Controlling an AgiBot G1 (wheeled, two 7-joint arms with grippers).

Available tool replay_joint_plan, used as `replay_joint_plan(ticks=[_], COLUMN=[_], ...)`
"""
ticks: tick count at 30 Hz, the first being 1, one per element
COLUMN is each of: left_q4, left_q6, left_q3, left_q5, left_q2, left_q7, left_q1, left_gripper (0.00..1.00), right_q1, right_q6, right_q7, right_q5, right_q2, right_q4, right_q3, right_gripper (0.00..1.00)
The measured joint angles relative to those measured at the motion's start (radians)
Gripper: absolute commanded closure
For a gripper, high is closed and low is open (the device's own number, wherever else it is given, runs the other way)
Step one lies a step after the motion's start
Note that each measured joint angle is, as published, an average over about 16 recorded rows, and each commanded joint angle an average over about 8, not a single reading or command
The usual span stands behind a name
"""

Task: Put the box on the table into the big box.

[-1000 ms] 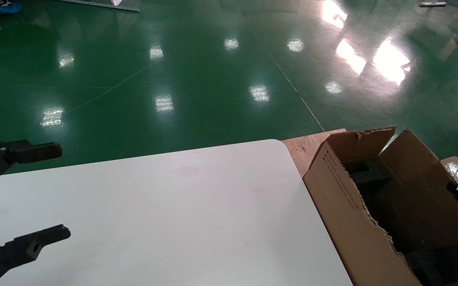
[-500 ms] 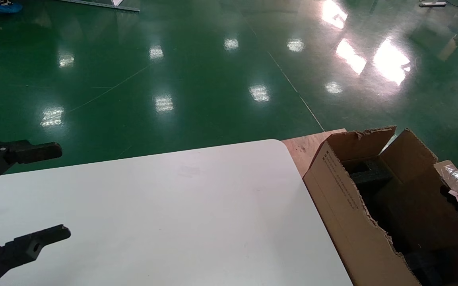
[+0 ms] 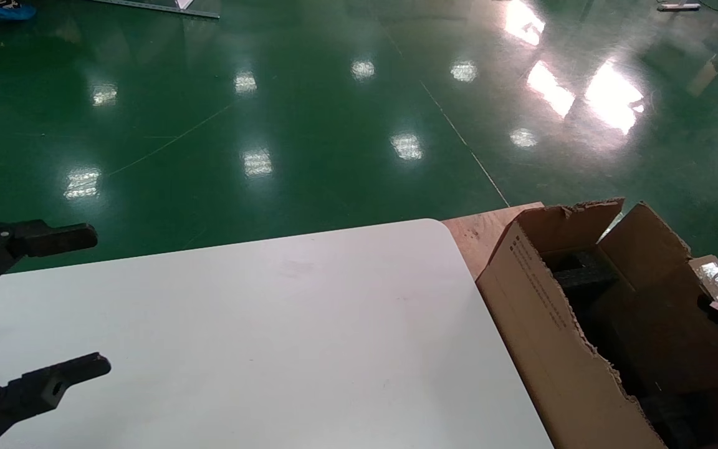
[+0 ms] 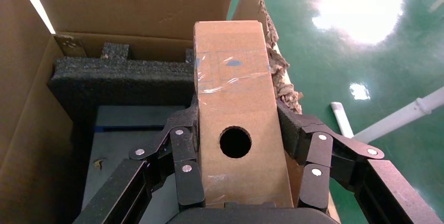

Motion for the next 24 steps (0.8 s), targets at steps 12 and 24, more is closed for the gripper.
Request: replay_joint_plan(ticks=[12,24], left_q4=[0.000,0.000], left_q6=[0.000,0.000], left_q3=[0.000,0.000], left_q5=[0.000,0.000], left_q2=[0.000,0.000], left_q7=[0.000,0.000], left_q1=[0.000,0.000], left_gripper=[0.00,0.00], right_q1=[0.010,0.007], right_q6=[0.014,0.015], right_q7=[0.000,-0.001], right_q5=[-0.004,-0.004], right_q2=[-0.002,-0.001], right_q4=[-0.010,-0.007], right_q3=[-0.014,-0.012], right_gripper=[0.00,0.00])
